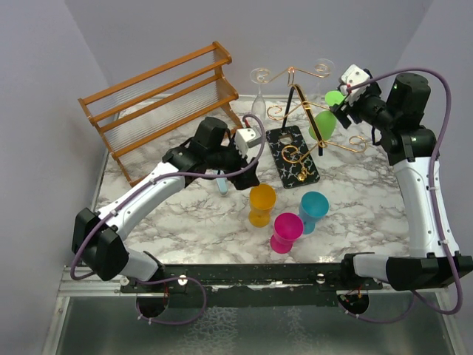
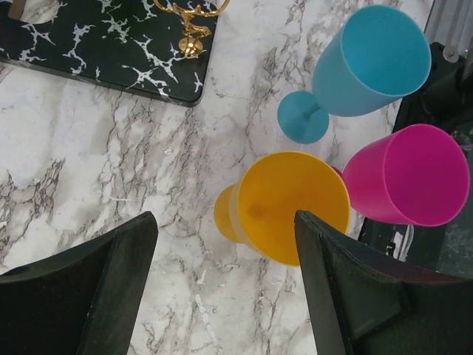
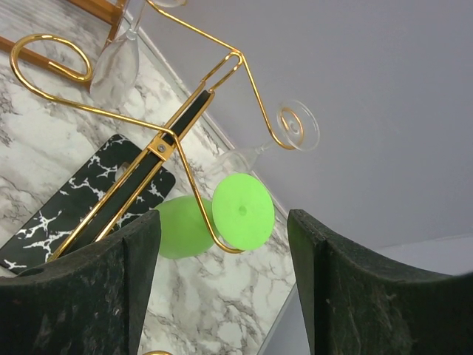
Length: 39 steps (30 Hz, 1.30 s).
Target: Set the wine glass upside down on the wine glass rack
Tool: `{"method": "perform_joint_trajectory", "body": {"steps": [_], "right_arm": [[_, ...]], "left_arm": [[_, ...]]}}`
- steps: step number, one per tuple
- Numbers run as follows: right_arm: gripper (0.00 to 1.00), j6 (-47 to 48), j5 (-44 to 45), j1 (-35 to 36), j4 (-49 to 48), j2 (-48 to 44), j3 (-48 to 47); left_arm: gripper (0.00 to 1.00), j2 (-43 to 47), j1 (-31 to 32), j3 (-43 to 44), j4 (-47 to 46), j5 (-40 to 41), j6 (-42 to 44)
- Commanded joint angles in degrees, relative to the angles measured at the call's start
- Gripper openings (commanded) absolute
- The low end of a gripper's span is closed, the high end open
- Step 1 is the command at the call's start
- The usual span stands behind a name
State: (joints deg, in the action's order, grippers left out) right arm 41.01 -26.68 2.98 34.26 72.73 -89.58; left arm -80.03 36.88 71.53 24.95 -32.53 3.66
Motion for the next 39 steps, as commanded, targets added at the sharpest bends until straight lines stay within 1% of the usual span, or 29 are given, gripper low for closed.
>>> {"method": "perform_joint_trajectory", "body": {"steps": [1,7,10,13,18,21,25,27,32,36,39], "right_arm": [[0.69,0.9,-1.8,-0.6,-0.6,-1.5,0.5],[0.7,1.9,-2.4,-0.6,0.0,-1.6,1.4],[0.7,2.5,-2.3,-0.6,0.2,-1.6,2.0],[0.7,2.9,-1.8,-0.6,0.2,-1.6,2.1],[0.7,3.5,-1.6,-0.6,0.4,-1.7,2.5],[0.7,3.8,-1.6,-0.6,0.5,-1.7,3.0],[0.7,4.1,-1.4,-0.6,0.5,-1.5,3.1],[0.7,4.4,-1.1,-0.6,0.6,-1.6,2.9],[0.7,4.8,-0.8,-0.6,0.8,-1.4,2.8],[0.7,5.0,-0.9,-0.6,0.9,-1.2,2.9],[0.7,5.1,-1.0,-0.6,1.0,-1.1,2.9]], "left_arm": [[0.77,-2.2,2.9,0.3,0.5,4.7,2.8],[0.69,-5.0,4.8,0.4,0.5,9.4,3.2],[0.66,-6.4,5.9,0.5,0.9,10.0,4.0],[0.6,-8.0,7.0,0.4,1.4,10.3,4.4],[0.43,-9.1,7.9,1.6,1.9,13.8,5.3],[0.33,-9.7,8.1,2.1,2.3,13.8,5.5],[0.17,-9.9,8.2,2.4,3.4,13.0,6.4],[0.12,-9.7,8.2,3.1,4.7,12.4,7.5],[0.02,-8.6,8.2,5.8,10.3,10.7,12.4],[0.0,-7.3,8.2,10.3,16.7,8.8,18.3],[0.0,-6.3,8.2,14.1,23.3,8.2,23.7]]}}
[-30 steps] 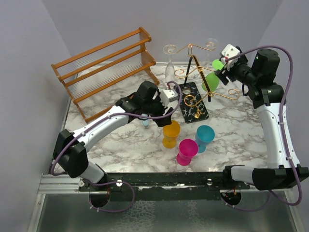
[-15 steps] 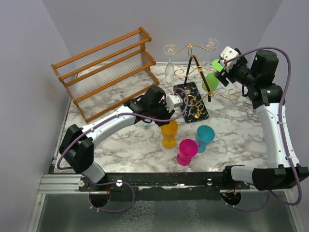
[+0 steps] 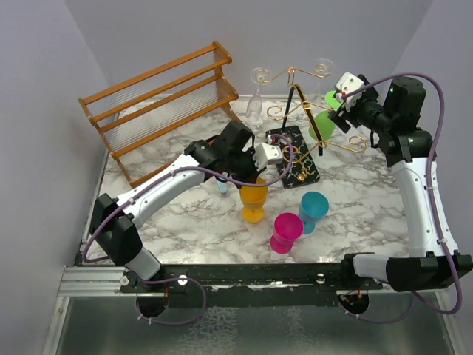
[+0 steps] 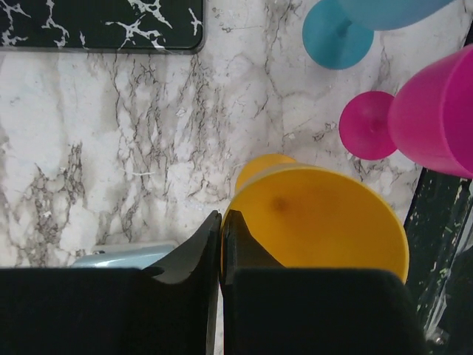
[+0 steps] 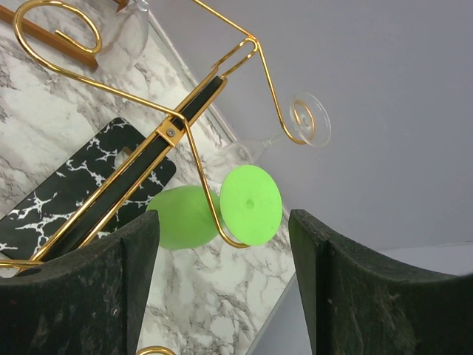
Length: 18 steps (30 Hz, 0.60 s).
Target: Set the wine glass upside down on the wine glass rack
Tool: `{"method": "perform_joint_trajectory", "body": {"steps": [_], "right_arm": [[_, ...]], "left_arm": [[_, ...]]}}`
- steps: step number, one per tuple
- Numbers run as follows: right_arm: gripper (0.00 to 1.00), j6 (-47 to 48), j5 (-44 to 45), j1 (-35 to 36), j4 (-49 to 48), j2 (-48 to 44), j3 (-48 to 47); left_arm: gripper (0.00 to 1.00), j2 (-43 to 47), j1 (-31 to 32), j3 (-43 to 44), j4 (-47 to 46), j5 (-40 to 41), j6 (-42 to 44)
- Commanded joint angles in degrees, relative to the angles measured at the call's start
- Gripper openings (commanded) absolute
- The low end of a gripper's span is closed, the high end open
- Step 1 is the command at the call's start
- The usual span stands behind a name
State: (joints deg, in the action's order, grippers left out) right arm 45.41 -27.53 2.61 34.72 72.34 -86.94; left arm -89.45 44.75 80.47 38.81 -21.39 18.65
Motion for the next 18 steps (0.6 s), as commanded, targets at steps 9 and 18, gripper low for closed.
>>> {"method": "perform_joint_trajectory", "body": {"steps": [9,18], "right_arm": [[0.71,0.8,-1.1,-0.2,1.1,0.0,-0.8],[0.71,-4.3,-15.3,-0.2,5.8,0.7,-6.4]], "left_arm": [[0.0,5.9,-3.5,15.5,21.9,-4.4,16.9],[0.0,10.4,-13.2,22.9,26.3,-13.9,18.1]]}}
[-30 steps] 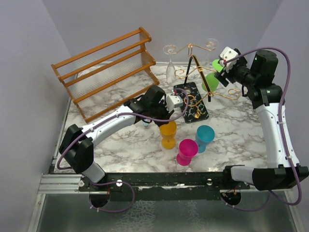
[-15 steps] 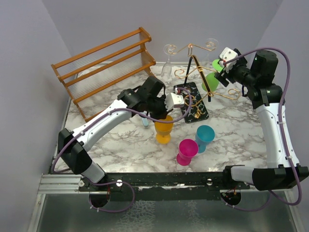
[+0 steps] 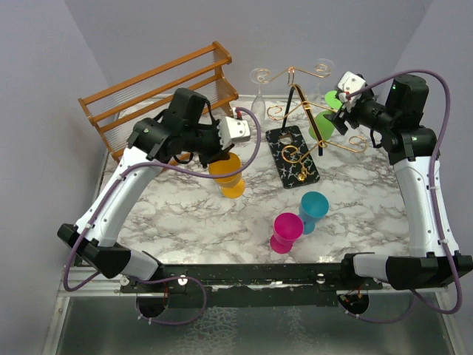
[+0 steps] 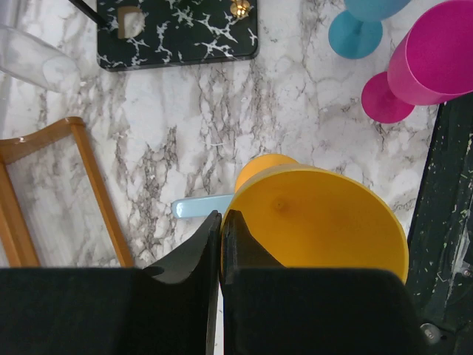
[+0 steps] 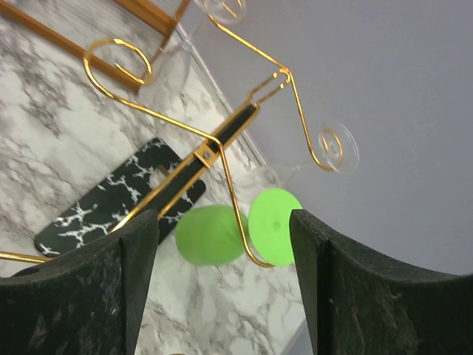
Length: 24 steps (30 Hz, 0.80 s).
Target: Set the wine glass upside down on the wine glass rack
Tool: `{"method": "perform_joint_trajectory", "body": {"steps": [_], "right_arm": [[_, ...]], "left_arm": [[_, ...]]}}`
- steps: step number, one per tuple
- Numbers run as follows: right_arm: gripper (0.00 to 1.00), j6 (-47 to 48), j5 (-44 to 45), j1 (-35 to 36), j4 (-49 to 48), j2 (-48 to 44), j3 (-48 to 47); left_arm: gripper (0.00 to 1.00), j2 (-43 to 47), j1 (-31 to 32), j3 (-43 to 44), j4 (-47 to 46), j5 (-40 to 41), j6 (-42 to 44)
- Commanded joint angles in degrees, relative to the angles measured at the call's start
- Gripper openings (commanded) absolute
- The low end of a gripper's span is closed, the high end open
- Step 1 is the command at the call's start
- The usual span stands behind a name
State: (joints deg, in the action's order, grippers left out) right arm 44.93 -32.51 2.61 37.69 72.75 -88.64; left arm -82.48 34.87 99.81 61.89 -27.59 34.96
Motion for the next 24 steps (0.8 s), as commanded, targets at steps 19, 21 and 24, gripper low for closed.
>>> {"method": "perform_joint_trajectory", "body": {"steps": [19,21,24], "right_arm": [[0.6,-37.5,-25.4,3.1,-8.9,3.7,-5.9],[0.6,-37.9,-24.6,4.6,-9.2,4.1,-5.8],[0.6,-38.3,-23.7,6.8,-9.7,4.9,-5.9]], "left_arm": [[0.0,11.3,-24.9,7.3,-18.3,-13.7,-23.0],[0.0,11.5,-24.9,8.1,-20.9,-10.7,-25.0],[0.0,12.3,-24.9,8.4,-24.9,-6.6,-27.1]]}}
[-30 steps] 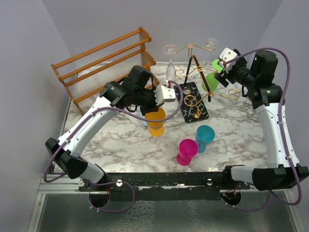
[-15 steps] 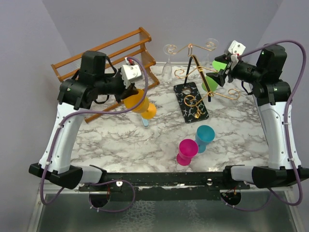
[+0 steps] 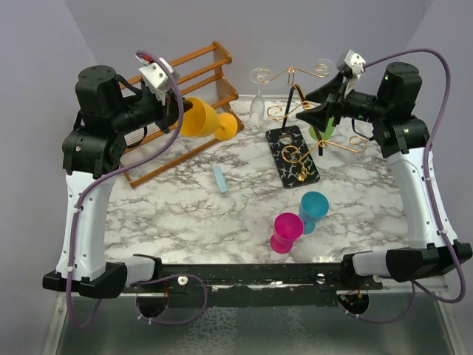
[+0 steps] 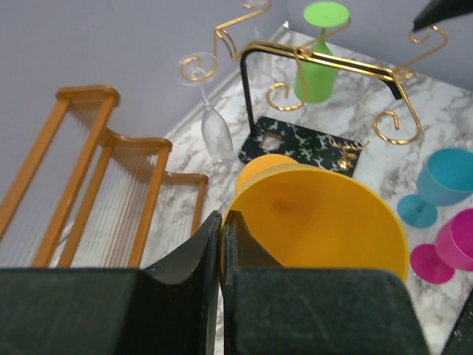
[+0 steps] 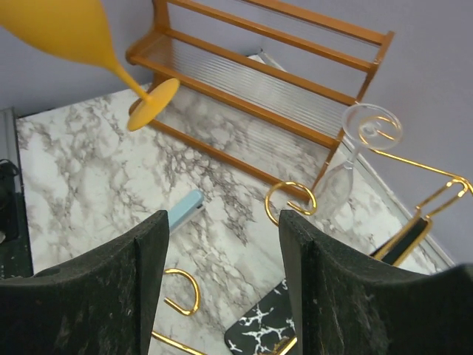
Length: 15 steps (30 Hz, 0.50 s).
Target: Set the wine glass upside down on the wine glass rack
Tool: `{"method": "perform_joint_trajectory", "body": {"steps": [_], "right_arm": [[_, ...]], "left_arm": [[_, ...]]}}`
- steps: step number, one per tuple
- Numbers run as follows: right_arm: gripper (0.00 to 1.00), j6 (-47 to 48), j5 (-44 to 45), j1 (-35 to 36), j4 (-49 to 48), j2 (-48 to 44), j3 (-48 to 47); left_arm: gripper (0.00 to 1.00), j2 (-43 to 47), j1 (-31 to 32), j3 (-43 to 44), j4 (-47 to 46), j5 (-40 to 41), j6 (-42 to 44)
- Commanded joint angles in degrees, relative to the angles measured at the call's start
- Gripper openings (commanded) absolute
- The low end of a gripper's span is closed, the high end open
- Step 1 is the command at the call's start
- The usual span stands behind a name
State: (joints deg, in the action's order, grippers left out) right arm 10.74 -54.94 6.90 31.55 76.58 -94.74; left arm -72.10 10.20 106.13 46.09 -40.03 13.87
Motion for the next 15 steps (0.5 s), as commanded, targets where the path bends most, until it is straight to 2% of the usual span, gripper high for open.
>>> {"method": "perform_joint_trajectory", "body": {"steps": [1,6,15], "right_arm": [[0.6,-4.6,-1.3,3.1,-3.8,1.4,0.1],[0.6,-9.0,-2.8,5.4,-7.2,3.5,-0.5],[0.6,-17.4,-0.8,8.4,-12.6,5.5,-0.7]], "left_arm": [[0.0,1.9,-0.3,2.4,-10.0,6.9,-6.6],[0.0,1.0,-0.3,4.9,-12.9,10.4,-9.9],[0.0,-0.4,-0.3,5.5,-16.9,11.0,-13.0]]}}
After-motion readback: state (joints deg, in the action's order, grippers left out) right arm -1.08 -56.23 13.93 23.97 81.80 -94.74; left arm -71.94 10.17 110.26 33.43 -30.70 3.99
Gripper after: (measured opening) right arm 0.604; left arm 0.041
